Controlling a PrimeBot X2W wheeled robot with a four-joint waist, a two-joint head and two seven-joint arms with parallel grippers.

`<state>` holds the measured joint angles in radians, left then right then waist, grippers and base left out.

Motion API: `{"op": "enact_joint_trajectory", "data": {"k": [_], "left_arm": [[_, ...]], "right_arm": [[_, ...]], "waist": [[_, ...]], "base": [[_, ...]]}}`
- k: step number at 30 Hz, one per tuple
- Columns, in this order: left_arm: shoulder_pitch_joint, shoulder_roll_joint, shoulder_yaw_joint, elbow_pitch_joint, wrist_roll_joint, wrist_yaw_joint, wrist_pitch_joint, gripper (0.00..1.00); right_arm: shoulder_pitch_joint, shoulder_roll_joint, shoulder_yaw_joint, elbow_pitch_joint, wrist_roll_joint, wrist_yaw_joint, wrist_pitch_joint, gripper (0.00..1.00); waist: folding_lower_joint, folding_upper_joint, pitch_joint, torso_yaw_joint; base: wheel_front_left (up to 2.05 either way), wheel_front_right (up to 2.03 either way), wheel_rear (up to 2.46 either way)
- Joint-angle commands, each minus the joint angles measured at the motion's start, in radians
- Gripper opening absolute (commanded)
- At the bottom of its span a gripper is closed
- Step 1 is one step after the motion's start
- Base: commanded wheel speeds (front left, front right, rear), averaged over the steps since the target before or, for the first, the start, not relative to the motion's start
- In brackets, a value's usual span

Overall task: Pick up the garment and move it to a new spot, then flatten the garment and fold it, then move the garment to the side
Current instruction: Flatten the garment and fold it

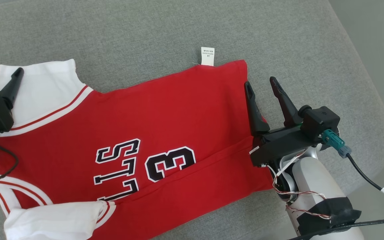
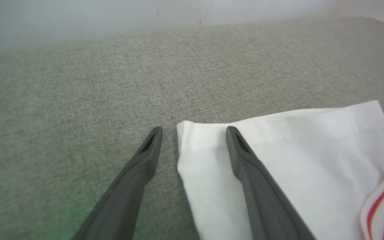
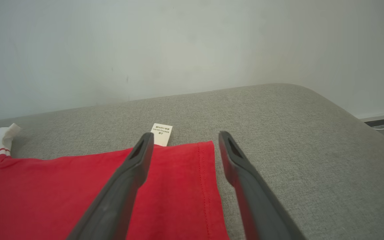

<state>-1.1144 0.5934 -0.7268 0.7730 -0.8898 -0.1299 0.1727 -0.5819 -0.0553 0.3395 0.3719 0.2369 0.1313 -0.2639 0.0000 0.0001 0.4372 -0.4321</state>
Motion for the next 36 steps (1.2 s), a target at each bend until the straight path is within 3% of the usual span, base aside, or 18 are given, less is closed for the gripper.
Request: {"op": "enact_joint_trajectory", "data": {"k": [1,2,8,24,34,35,36], "left_arm": [[0.001,0.005,-0.013,0.007,-0.008,0.001,0.011,0.19],[0.003,0.006,-0.022,0.004,-0.012,0.001,0.015,0.00],[-0.022,0.010,-0.060,-0.025,-0.023,0.001,-0.027,0.00],[-0.053,-0.018,-0.143,-0.209,-0.024,0.001,-0.202,0.00],[-0.047,-0.021,-0.153,-0.284,-0.014,0.003,-0.237,0.00],[-0.047,-0.021,-0.154,-0.291,-0.011,0.004,-0.237,0.00],[-0.046,-0.020,-0.155,-0.299,-0.010,0.006,-0.238,0.00]], "right_arm": [[-0.005,0.003,0.001,0.001,0.002,-0.001,-0.001,1.00],[-0.005,0.003,-0.001,0.002,0.001,-0.001,-0.001,1.00],[-0.023,-0.001,-0.015,0.029,-0.012,-0.001,-0.001,1.00],[-0.260,-0.100,-0.056,0.429,0.097,-0.001,0.129,1.00],[-0.369,-0.120,-0.063,0.618,0.144,-0.001,0.138,1.00],[-0.378,-0.119,-0.062,0.633,0.147,-0.001,0.137,0.89],[-0.387,-0.119,-0.061,0.650,0.149,-0.001,0.137,0.50]], "waist": [[0.0000,-0.0001,0.000,0.000],[0.0000,-0.0001,-0.001,0.001],[0.0000,-0.0001,-0.017,0.030],[0.0000,-0.0001,-0.040,0.172],[0.0000,-0.0001,-0.023,0.219],[0.0000,-0.0001,-0.021,0.223],[0.0000,-0.0001,-0.019,0.226]], "base": [[0.00,0.00,0.00],[0.00,0.00,0.00],[0.00,0.00,0.00],[0.00,0.00,0.00],[0.00,0.00,0.00],[0.00,0.00,0.00],[0.00,0.00,0.00]]}}
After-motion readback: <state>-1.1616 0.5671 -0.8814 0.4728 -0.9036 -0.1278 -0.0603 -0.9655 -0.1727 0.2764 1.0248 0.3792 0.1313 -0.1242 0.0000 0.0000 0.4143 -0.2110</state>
